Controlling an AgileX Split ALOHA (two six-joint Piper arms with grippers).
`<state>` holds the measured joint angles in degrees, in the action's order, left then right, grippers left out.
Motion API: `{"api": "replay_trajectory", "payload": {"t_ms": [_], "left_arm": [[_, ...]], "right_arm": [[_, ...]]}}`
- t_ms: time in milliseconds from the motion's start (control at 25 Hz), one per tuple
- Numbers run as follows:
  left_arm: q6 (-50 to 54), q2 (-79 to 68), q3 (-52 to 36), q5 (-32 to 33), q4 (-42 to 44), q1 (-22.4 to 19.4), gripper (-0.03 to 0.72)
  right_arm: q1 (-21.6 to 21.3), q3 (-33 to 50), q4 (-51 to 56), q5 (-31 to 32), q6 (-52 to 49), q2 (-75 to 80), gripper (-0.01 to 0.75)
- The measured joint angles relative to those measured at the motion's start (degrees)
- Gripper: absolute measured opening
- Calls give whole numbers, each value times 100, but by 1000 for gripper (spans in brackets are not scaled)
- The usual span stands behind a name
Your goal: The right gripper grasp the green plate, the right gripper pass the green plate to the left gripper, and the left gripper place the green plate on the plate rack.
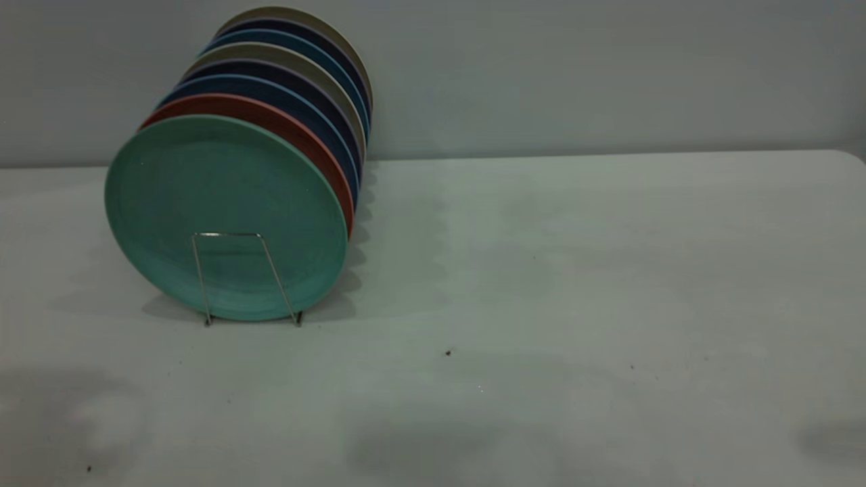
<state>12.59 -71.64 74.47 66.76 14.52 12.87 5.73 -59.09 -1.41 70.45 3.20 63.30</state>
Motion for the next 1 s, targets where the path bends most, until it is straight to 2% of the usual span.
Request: {"api": "replay_trajectory", "payload": {"t_ms": [640, 1000], "left_arm": [[54, 3866, -2997, -28, -166, 0, 509], [55, 6034, -4024, -35, -166, 0, 509]], "right_arm": [[0, 1627, 959, 48, 1126, -3182, 564], [0, 2938, 1031, -513, 1282, -4525, 564]]}}
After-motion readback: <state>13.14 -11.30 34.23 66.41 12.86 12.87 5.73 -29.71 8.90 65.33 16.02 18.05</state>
